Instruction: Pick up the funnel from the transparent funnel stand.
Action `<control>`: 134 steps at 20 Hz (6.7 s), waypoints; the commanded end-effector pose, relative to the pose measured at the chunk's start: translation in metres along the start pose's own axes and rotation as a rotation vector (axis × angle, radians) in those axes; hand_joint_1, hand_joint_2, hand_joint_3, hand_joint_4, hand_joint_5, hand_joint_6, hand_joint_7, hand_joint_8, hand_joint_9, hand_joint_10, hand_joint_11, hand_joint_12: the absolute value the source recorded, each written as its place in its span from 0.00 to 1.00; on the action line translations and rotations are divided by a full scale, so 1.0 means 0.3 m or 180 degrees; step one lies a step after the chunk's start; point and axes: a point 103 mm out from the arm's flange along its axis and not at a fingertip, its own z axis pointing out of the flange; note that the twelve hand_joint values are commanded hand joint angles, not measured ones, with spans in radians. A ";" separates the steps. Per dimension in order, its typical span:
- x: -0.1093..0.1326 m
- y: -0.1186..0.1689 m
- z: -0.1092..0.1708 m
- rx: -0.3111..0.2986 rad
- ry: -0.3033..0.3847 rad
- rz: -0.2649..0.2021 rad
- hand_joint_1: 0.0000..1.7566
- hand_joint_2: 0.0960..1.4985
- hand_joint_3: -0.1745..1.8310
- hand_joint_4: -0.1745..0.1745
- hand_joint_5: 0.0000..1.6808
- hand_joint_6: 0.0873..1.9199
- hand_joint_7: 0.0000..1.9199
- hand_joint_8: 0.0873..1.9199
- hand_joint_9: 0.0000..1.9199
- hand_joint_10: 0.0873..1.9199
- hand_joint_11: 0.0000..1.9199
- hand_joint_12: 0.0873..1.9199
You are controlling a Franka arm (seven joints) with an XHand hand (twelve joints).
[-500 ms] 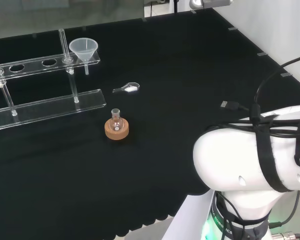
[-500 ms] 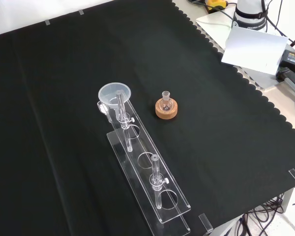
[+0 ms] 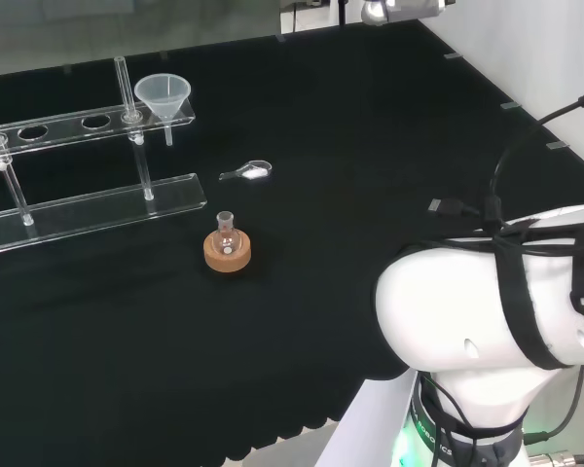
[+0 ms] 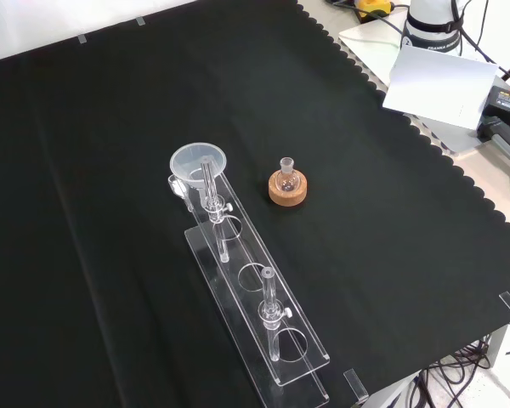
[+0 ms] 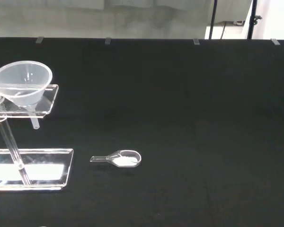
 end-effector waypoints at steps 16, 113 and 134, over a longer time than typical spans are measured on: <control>-0.014 0.229 0.100 0.0071 0.0045 0.0062 0.00 0.90 0.10 0.54 0.12 0.00 0.00 0.10 0.06 0.32 0.05 0.69; 0.601 0.769 0.653 0.1413 -0.0590 -0.0801 0.41 0.62 0.00 0.51 0.19 0.00 0.05 0.31 0.20 0.39 0.21 0.71; 0.595 0.619 0.264 0.0552 -0.0959 -0.0682 0.40 0.75 0.00 0.47 0.43 0.07 0.26 0.31 0.43 0.21 0.32 0.63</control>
